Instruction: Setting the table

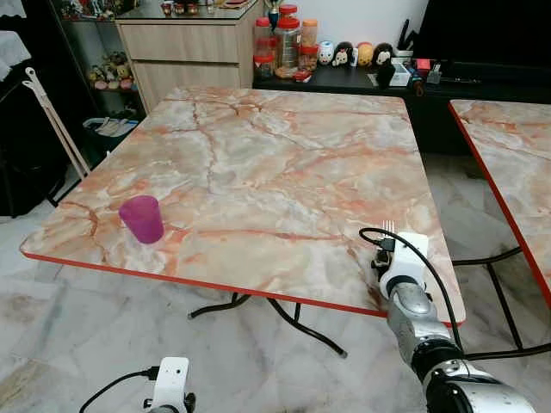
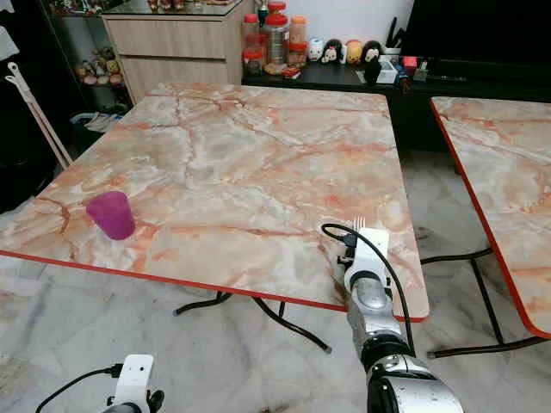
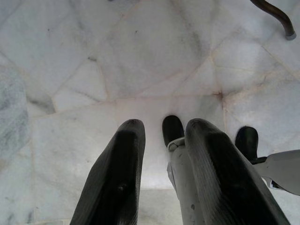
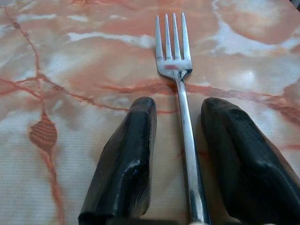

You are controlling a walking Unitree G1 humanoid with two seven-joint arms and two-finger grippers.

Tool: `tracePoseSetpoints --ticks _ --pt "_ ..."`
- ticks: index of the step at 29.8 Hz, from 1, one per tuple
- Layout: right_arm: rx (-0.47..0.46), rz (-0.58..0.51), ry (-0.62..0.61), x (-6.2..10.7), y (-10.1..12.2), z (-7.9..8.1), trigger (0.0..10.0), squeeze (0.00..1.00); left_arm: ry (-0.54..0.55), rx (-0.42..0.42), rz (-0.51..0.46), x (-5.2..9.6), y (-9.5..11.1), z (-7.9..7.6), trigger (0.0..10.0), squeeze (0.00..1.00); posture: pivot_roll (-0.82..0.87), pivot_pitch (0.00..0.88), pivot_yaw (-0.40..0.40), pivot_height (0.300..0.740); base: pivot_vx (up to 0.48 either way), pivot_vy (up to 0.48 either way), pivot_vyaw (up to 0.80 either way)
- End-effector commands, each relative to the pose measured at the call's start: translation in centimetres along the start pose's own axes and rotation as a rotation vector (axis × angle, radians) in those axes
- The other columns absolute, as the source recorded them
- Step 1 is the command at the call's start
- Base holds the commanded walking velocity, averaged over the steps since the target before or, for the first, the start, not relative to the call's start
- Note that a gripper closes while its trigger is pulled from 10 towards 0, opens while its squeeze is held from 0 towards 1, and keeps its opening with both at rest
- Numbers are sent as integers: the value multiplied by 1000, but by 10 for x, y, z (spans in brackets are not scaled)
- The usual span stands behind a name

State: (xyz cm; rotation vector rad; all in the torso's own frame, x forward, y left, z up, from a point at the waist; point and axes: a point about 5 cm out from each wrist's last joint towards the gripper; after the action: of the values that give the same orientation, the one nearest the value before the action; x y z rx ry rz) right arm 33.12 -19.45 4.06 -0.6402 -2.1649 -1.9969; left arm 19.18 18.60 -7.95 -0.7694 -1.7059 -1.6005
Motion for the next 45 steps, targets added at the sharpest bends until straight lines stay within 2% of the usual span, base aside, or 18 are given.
tracePoseSetpoints --ticks 1,3,4,5,8,9,31,34,39,40,41,42,45 --pt "-11 68 -13 2 -14 -1 10000 0 5 -4 15 0 -2 3 10000 0 -59 0 15 740 0 0 0" --pt "-14 72 -14 3 -15 -1 10000 0 4 -5 16 0 -2 3 10000 0 -58 0 15 740 0 0 0" --pt "-18 71 -12 3 -15 -1 7922 0 4 -4 16 0 -2 3 10000 0 -56 0 14 740 0 0 0" --pt "-18 71 -11 3 -15 -1 3922 0 4 -4 16 0 -2 3 10000 0 -56 0 14 740 0 0 0" --pt "-18 70 -11 3 -15 -1 3922 0 3 -4 16 0 -2 3 10000 0 -56 0 14 740 0 0 0" --pt "-19 69 -9 3 -15 -1 0 0 2 -4 17 0 -1 3 10000 0 -58 0 14 740 0 0 0" --pt "-12 48 -4 2 -10 -1 0 0 0 6 18 0 -1 1 10000 0 -59 0 10 740 0 0 0" --pt "1 -5 17 1 -2 3 0 0 0 8 16 0 -1 1 10000 0 -59 0 8 740 0 0 0" --pt "-29 -174 70 2 22 14 0 0 2 0 14 0 -2 0 10000 0 -69 0 15 740 0 0 0" --pt "-36 -202 77 3 26 15 7882 0 2 -3 16 0 -3 0 10000 0 -74 0 19 740 0 0 0" --pt "-41 -218 81 3 28 16 7882 0 3 -4 17 0 -3 0 10000 0 -74 0 19 740 0 0 0" --pt "-33 -251 84 4 33 18 10000 0 5 -9 17 0 -3 0 10000 0 -74 0 21 740 0 0 0" --pt "-19 -318 92 6 42 22 10000 0 15 -25 16 1 -4 3 10000 0 -73 0 21 740 0 0 0"
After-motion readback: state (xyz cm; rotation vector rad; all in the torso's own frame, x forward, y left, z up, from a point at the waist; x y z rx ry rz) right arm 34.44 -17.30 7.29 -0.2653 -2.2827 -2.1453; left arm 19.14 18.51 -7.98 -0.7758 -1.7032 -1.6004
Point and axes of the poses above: a point about 5 cm out from each wrist's last joint towards the gripper, its own x axis pointing back from the gripper into the wrist, its own y axis along the axis of the wrist's last joint, z = x × y, and after that the axes turned 6 degrees about x, right-handed
